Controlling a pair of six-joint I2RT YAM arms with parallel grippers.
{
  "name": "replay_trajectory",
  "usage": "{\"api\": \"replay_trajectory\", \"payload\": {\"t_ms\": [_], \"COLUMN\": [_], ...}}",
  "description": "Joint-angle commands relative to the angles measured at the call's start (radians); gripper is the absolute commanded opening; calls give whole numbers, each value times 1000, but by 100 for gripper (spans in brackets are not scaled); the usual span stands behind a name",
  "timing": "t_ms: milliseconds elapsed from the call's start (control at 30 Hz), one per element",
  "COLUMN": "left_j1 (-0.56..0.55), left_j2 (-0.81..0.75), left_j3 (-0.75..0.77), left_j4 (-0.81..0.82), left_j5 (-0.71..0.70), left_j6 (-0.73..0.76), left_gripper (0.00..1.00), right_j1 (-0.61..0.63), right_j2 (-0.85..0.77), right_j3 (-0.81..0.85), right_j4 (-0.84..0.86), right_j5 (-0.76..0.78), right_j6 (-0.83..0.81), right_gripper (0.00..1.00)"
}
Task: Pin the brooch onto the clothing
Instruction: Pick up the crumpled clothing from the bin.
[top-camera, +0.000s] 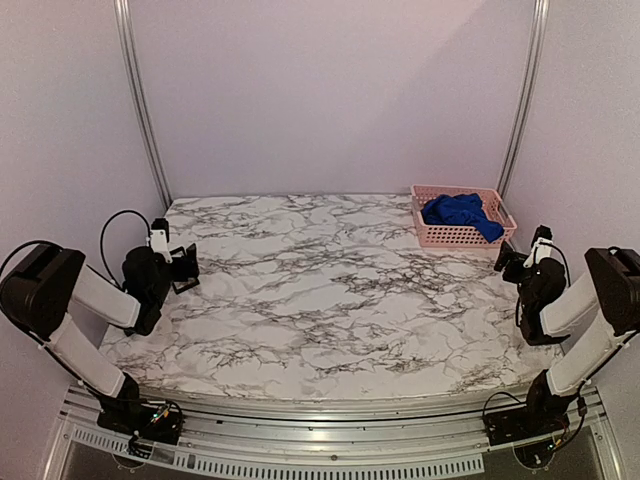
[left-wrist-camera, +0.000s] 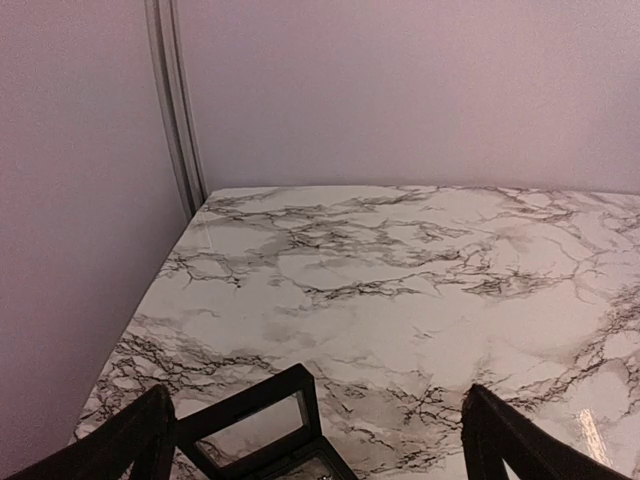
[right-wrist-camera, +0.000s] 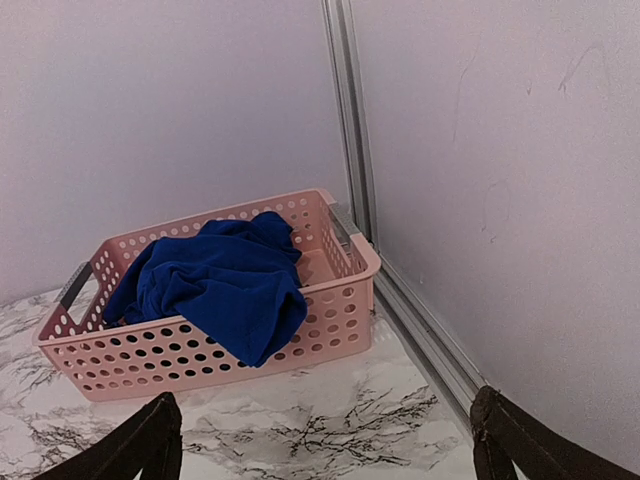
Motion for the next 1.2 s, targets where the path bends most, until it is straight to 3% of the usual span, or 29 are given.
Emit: {"api": "replay_trajectory", "payload": {"t_ms": [0,133,300,433,567,767,933,1167], "left_j1": [-7,-8,-7,-3,-24,-87,-107,-115], "left_j2": [4,7,-34,-109,-134,-177,-193,-181], "left_j3": [3,4,24,189,401,561,751,890], "left_j4": [-14,-7,-70,-425,-893,-1386,-1698,-1762], "left_j5": [2,4,16,42,285,421,522,485], "left_j6": [4,7,12,37,147,264,338,283], "left_gripper": [99,100,99,100,100,97,99,99], "right_j1": [-1,-1,-1,-1,-1,-1,13,70], "right_j2": [-69,-218,-294,-216,-57,174,360,668], "right_j3": [44,168,408,715,998,1301,1468,1739], "right_j4": [-110,-427,-820,-1233,-1520,-1693,-1707,-1831], "right_j5": [9,38,-74,-117,-216,-349,-386,-401], "right_j6": [-5,23,47,104,105,101,87,11], "right_gripper": [99,99,99,99,99,96,94,86]}}
